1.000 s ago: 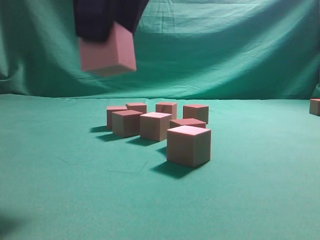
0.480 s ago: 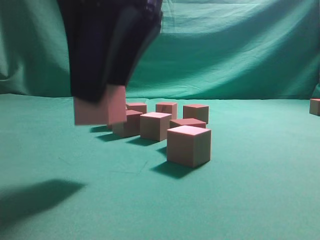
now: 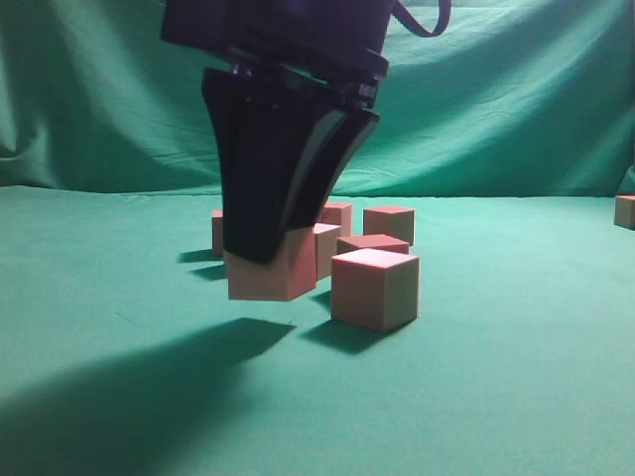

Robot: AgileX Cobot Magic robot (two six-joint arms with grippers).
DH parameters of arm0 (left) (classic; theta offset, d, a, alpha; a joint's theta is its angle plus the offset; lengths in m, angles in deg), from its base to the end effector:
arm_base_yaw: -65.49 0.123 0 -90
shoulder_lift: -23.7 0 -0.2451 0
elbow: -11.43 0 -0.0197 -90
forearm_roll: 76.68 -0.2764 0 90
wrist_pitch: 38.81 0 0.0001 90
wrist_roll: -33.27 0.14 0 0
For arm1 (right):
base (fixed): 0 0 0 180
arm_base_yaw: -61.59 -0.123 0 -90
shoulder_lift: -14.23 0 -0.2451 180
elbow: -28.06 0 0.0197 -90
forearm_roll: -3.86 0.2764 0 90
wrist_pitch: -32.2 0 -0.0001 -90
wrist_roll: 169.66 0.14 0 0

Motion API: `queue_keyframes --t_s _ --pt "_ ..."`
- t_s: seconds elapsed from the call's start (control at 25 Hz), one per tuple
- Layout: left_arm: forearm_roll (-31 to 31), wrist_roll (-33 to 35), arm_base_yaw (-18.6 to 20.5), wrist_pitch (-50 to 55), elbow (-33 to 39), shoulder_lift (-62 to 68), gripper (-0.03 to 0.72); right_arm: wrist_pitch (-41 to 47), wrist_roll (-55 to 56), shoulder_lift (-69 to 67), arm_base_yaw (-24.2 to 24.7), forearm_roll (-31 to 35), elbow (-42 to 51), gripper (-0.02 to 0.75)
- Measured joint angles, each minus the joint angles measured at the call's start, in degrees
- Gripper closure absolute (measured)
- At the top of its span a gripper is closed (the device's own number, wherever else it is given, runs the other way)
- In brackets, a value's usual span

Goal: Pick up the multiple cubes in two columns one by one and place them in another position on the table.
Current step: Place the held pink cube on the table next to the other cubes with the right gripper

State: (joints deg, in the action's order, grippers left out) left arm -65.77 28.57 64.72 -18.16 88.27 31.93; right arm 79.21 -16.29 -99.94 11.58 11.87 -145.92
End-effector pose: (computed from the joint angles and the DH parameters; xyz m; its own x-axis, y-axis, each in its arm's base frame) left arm 0.1656 -0.0116 0.1643 -0.2762 -0.2533 -0.9271 0.0068 0.9641 -0.2654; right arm 0.2336 0.3008 0.0890 -0.3035 -0.9203 -0.2469 -0.9505 0.3105 0.0109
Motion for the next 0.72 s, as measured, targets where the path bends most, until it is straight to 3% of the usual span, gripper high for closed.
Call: queue_keyframes --t_s 0.72 --pt "0.0 0.0 0.0 0.0 0.0 0.0 0.688 -0.3 -4.6 0.0 0.3 2.9 0.4 0.463"
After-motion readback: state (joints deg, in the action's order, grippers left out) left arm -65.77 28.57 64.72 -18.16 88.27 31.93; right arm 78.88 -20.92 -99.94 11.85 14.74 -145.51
